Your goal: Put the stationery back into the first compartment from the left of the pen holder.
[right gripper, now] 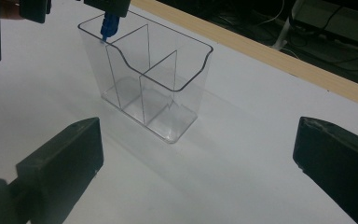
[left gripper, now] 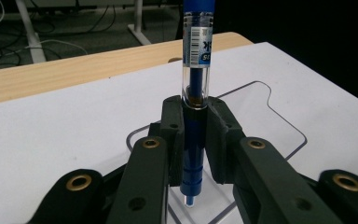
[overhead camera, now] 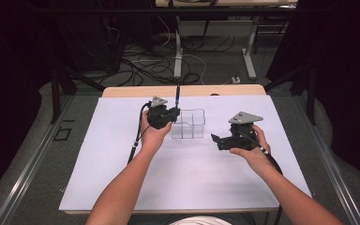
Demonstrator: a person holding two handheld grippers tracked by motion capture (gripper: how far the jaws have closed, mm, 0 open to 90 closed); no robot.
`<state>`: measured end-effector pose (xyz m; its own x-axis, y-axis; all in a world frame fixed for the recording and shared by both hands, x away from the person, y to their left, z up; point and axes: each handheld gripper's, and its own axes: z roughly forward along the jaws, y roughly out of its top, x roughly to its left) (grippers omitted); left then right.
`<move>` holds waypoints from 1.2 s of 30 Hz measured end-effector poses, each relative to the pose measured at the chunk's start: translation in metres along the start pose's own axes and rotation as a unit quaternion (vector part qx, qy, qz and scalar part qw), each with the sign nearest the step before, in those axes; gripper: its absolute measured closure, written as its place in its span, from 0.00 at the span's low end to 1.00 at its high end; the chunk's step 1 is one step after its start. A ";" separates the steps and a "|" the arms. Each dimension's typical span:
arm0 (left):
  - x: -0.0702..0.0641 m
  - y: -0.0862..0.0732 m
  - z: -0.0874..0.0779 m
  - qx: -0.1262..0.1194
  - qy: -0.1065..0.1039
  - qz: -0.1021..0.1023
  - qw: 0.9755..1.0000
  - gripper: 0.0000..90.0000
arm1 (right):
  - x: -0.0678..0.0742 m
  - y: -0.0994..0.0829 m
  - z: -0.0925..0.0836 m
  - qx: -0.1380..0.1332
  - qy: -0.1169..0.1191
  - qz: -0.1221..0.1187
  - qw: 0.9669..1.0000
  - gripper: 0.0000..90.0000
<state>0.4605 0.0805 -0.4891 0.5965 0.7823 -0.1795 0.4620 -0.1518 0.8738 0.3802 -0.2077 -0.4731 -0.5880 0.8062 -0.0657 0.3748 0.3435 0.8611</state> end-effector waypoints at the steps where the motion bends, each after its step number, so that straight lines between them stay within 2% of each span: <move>1: -0.001 -0.001 0.000 0.002 0.002 0.000 1.000 0.88 | 0.000 0.000 0.000 0.000 -0.001 0.001 1.000 0.02; 3: -0.002 -0.002 0.000 0.010 0.003 0.002 1.000 0.88 | -0.001 0.000 -0.001 -0.004 -0.001 0.003 1.000 0.02; 6: -0.002 -0.002 -0.002 0.005 0.000 0.003 1.000 0.86 | -0.001 0.000 -0.002 -0.001 -0.001 0.001 1.000 0.02; 7: -0.002 -0.002 -0.003 0.001 0.001 0.000 1.000 0.83 | -0.002 0.000 -0.002 -0.002 0.000 0.002 1.000 0.02; 10: -0.002 0.000 -0.008 0.002 0.004 0.011 1.000 0.74 | -0.002 -0.001 -0.002 0.000 -0.003 0.003 1.000 0.02; 14: -0.001 0.003 -0.018 -0.011 0.006 0.012 1.000 0.63 | -0.003 -0.001 -0.003 0.000 -0.004 0.004 1.000 0.02; 18: 0.001 0.005 -0.027 -0.020 -0.002 0.006 1.000 0.51 | -0.004 -0.001 -0.006 -0.003 -0.005 0.006 1.000 0.02; 20: 0.001 0.006 -0.031 -0.020 -0.006 0.001 1.000 0.49 | -0.004 -0.001 -0.006 -0.003 -0.006 0.008 1.000 0.02; 23: 0.001 0.007 -0.039 -0.033 -0.006 0.009 0.999 0.42 | -0.005 -0.001 -0.007 -0.003 -0.006 0.006 1.000 0.02; 26: 0.003 0.009 -0.046 -0.041 -0.015 -0.002 0.999 0.37 | -0.005 -0.001 -0.009 -0.001 -0.006 0.008 1.000 0.02; 28: 0.002 0.010 -0.051 -0.044 -0.019 -0.004 0.999 0.36 | -0.006 -0.001 -0.010 -0.008 -0.009 0.008 1.000 0.02; 29: 0.003 0.010 -0.055 -0.040 -0.016 0.010 0.999 0.35 | -0.006 -0.001 -0.010 -0.008 -0.008 0.007 1.000 0.02; 30: 0.003 0.011 -0.059 -0.040 -0.015 0.012 0.999 0.33 | -0.006 -0.001 -0.011 -0.005 -0.010 0.009 1.000 0.02; 33: 0.002 0.011 -0.072 -0.045 0.002 0.023 0.999 0.31 | -0.008 -0.001 -0.013 -0.006 -0.011 0.009 1.000 0.02; 36: 0.005 0.010 -0.086 -0.047 0.001 0.017 0.999 0.31 | -0.010 -0.002 -0.015 -0.008 -0.015 0.011 1.000 0.02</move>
<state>0.4113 0.1345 -0.4425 0.6088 0.7792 -0.1489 0.3781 -0.1200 0.9180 0.3742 -0.2241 -0.4669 -0.5576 0.8278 -0.0617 0.3758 0.3180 0.8704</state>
